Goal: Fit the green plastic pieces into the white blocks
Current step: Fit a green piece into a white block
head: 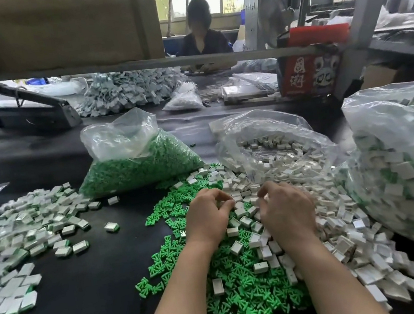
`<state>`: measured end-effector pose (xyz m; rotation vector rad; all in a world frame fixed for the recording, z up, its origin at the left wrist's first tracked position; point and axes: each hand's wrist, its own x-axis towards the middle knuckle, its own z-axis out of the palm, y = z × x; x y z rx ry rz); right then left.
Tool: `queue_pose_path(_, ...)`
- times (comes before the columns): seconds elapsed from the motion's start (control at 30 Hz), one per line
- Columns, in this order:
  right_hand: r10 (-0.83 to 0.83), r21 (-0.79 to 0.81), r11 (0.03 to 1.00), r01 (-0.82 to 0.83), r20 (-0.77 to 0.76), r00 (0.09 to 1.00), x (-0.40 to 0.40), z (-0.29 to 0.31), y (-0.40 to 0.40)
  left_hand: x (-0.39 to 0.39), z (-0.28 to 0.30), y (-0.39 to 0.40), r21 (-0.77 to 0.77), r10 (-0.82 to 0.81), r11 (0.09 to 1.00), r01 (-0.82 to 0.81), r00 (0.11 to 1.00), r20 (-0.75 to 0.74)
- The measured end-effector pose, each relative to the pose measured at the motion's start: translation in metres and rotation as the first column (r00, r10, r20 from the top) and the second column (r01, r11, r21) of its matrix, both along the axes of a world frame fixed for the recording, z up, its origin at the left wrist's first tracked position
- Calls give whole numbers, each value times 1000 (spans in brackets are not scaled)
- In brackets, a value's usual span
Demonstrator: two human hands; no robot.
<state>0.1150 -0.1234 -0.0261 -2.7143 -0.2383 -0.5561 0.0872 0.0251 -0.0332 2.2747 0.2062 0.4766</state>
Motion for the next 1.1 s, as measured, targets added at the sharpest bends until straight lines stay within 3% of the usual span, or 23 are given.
queue_pose_path(0.17, 33, 122, 992, -42, 79, 996, -1, 7, 0, 0, 3, -2, -70, 10, 997, -11, 1000, -17)
queue_pose_path(0.3, 43, 145, 988, -55, 82, 996, 0, 8, 0, -1, 5, -2, 28, 50, 998, -50, 999, -1)
queue_pose_path(0.4, 69, 207, 974, -91, 111, 991, -1, 9, 1, -3, 9, -1, 14, 72, 997, -72, 996, 46)
queue_pose_path(0.5, 121, 305, 937, -168, 167, 979, -2, 14, 5, -3, 15, -1, -147, -46, 988, 57, 996, 78)
queue_pose_path(0.57, 150, 343, 914, -217, 212, 966, -5, 17, 8, -3, 21, -3, -340, -193, 918, 205, 979, 69)
queue_pose_path(0.67, 204, 369, 886, -281, 235, 950, -10, 18, 14, -4, 25, -7, -521, -318, 802, 293, 947, 44)
queue_pose_path(0.87, 334, 380, 832, -403, 236, 913, -17, 21, 24, -6, 23, 3, -674, -170, 718, 173, 983, 71)
queue_pose_path(1.0, 472, 319, 827, -462, 48, 880, -15, 22, 22, -8, 23, 25, -748, -62, 657, 92, 996, 68)
queue_pose_path(1.1, 613, 279, 779, -561, -152, 775, -16, 20, 27, -9, 22, 36, -829, -10, 556, 63, 998, 69)
